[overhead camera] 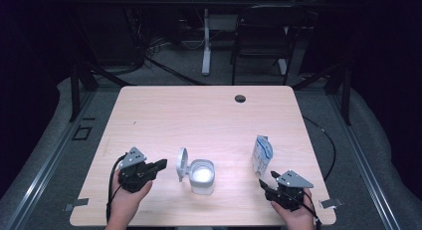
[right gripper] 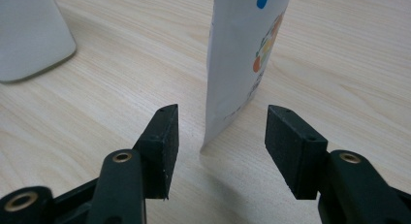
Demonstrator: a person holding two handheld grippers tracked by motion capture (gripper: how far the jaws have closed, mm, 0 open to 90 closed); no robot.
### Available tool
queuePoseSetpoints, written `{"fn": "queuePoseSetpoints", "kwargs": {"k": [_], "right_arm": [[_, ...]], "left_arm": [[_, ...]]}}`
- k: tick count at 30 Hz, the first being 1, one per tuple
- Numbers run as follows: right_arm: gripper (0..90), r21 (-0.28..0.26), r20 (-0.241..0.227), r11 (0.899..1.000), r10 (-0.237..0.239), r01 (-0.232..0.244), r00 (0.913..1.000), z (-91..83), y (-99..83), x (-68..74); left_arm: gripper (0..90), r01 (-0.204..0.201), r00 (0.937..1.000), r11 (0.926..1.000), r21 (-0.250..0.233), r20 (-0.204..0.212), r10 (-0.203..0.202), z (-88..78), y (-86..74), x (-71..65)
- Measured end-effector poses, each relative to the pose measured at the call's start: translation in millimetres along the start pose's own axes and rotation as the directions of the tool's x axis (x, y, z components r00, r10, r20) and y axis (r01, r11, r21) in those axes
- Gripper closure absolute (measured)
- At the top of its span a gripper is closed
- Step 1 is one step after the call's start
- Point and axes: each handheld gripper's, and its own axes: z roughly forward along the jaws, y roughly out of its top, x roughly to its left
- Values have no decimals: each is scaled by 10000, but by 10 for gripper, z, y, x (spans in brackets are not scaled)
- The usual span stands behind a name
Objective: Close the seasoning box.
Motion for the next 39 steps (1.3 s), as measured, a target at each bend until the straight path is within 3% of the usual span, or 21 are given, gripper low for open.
{"fn": "queuePoseSetpoints", "kwargs": {"k": [14, 39], "right_arm": [[461, -17, 1, 10000, 63, -63, 10000, -18, -1, 9], [460, -80, 78, 9998, 179, -178, 9998, -75, -2, -5]], "left_arm": [[900, -238, 9987, 9995, -194, 452, 247, -17, 73, -115], [900, -850, 9909, 9955, -424, 1014, 889, -2, 187, -361]]}}
